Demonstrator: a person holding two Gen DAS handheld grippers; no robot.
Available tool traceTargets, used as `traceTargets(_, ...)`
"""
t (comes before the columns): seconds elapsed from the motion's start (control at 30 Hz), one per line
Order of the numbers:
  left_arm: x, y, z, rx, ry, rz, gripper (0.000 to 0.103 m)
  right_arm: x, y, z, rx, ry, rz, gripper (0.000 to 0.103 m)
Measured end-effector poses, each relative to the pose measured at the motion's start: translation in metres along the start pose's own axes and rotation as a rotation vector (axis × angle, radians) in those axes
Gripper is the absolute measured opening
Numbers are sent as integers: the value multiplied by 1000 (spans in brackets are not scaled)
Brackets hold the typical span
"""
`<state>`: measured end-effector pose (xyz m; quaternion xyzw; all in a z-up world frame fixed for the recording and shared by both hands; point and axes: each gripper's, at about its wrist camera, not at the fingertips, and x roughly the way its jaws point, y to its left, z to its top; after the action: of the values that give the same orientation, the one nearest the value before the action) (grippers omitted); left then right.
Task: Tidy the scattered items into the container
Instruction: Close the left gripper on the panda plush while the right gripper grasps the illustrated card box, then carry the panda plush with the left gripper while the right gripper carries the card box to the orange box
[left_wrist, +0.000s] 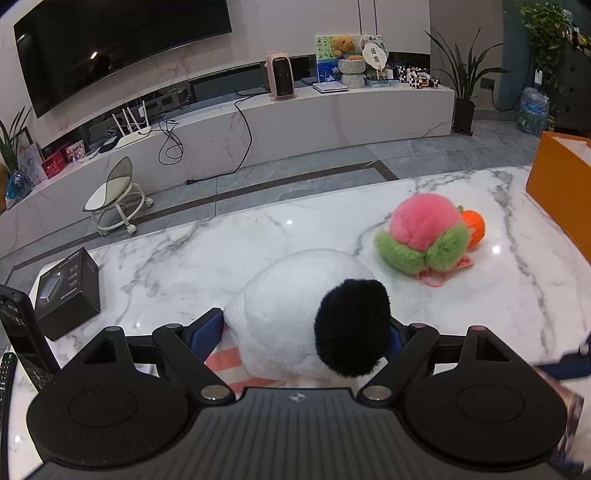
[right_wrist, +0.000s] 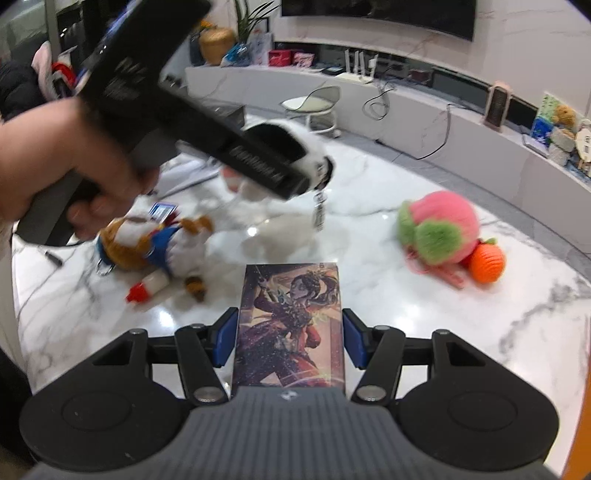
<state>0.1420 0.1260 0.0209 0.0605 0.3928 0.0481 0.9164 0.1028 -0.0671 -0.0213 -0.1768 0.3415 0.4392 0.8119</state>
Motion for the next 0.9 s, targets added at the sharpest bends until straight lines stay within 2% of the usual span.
traceTargets(0.63, -37, -39, 32, 30, -57, 19, 98, -54, -76, 18, 152, -146, -118, 61)
traceTargets(0.9, -40, -56, 43, 26, -52, 3, 98, -76, -96, 17, 201, -187, -141, 61)
